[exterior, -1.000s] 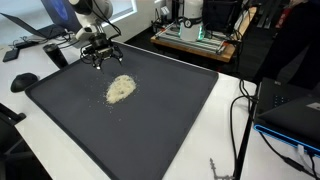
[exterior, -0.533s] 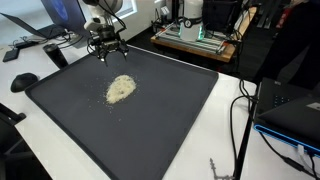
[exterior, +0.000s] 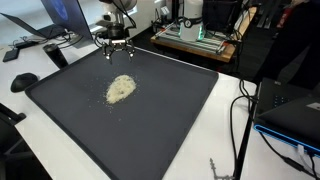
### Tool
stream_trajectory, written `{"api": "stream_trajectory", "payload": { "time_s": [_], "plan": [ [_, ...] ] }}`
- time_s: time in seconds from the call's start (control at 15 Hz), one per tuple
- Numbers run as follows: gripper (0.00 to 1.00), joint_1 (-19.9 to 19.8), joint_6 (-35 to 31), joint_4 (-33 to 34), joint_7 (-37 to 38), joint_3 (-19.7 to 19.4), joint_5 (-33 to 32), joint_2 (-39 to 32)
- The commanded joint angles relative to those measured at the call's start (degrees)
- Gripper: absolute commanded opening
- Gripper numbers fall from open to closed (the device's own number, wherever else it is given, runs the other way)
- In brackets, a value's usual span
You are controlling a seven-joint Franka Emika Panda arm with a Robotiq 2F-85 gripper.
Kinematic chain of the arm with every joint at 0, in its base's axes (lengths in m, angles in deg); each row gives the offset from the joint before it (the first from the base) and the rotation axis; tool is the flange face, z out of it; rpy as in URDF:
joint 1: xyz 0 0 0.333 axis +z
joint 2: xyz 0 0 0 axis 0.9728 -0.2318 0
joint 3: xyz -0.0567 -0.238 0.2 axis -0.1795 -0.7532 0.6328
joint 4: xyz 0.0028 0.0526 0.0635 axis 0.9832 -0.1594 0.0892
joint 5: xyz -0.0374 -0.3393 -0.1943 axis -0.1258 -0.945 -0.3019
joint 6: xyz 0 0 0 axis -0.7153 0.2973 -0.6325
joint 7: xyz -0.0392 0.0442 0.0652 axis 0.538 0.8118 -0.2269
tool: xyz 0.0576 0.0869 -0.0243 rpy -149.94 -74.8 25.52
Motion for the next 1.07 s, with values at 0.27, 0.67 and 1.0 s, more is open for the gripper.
{"api": "stream_trajectory", "payload": {
  "time_s": [0.27,0.67,1.0],
  "plan": [
    [1.0,5.9,-14.2,-5.4,9.1,2.2,5.8,4.6],
    [1.0,9.7,-19.2,-7.3,23.5,3.8,4.2,6.9],
    [1.0,13.3,-22.3,-9.6,37.0,3.9,-5.1,8.6]
  ]
}}
